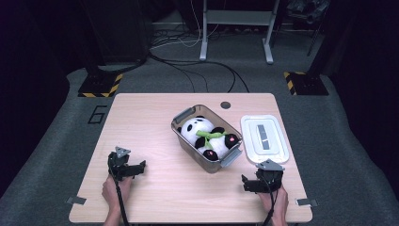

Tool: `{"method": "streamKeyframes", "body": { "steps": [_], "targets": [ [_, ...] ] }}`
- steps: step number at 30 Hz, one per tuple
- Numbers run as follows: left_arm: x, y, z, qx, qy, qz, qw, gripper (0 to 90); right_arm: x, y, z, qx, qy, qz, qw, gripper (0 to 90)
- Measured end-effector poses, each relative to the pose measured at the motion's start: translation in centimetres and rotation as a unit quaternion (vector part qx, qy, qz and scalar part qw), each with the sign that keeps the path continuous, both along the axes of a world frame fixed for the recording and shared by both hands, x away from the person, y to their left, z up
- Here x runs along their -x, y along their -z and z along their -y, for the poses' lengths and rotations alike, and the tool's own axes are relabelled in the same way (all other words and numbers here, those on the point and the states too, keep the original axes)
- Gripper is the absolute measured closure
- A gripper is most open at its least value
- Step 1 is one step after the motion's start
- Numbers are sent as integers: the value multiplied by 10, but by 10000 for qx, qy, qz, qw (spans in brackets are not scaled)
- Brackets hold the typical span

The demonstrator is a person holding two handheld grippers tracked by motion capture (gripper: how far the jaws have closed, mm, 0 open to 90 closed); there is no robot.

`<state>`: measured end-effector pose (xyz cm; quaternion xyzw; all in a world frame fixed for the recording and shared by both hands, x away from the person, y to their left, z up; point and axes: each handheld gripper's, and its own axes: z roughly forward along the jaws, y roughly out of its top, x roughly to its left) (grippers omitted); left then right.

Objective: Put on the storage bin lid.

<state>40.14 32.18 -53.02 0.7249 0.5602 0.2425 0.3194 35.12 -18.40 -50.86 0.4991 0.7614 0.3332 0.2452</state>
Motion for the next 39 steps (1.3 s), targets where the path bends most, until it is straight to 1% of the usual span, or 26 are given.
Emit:
{"method": "streamKeyframes", "body": {
  "steps": [3,5,7,8,12,13,15,19,21,22,23,24,28,30,31,32,34,36,38,39],
  "targets": [
    [-1,0,0,2,58,0,10000,72,-4,-7,5,-124,10,55,9999,0],
    [-2,0,0,7,112,-17,9999,73,-8,-11,7,-154,39,99,9998,0],
    [-2,0,0,0,128,-10,9999,72,-12,-15,8,-187,41,92,9998,0],
    [-2,0,0,0,131,-10,9999,73,-13,-16,8,-161,39,104,9998,0],
    [-2,0,0,3,142,-9,9999,73,-19,-18,9,-237,41,90,9997,0],
    [-2,0,0,4,141,-9,9999,73,-24,-20,9,-212,66,106,9997,0],
    [-2,0,0,4,141,-9,9999,73,-28,-21,10,-220,99,105,9997,0],
    [-2,0,0,6,146,-9,9999,73,-37,-23,15,-341,160,87,9993,0],
    [-2,0,0,6,147,-9,9999,73,-42,-24,18,-367,190,77,9991,1],
    [-2,0,0,6,147,-9,9999,73,-42,-24,18,-367,190,77,9991,1],
    [-2,0,0,4,148,-10,9999,73,-44,-25,20,-365,226,85,9990,3],
    [-2,0,0,4,147,-9,9999,73,-51,-26,23,-403,279,69,9988,0],
    [-2,0,0,-3,152,2,9999,73,-63,-28,27,-530,323,29,9981,0],
    [-2,0,0,-3,153,-2,9999,73,-68,-29,29,-562,357,58,9978,0],
    [-2,0,0,-3,153,-2,9999,73,-68,-29,29,-562,357,58,9978,0],
    [-2,0,0,-3,153,1,9999,73,-75,-29,31,-538,362,79,9979,0],
    [-2,0,0,4,154,-10,9999,73,-81,-29,31,-511,338,90,9981,0],
    [-2,0,0,3,154,-9,9999,73,-87,-28,32,-532,247,152,9982,0],
    [-2,0,0,2,154,-10,9999,73,-91,-27,32,-435,249,211,9985,0],
    [-2,0,0,-2,154,-10,9999,73,-94,-26,32,-435,220,209,9986,0]
  ]
}}
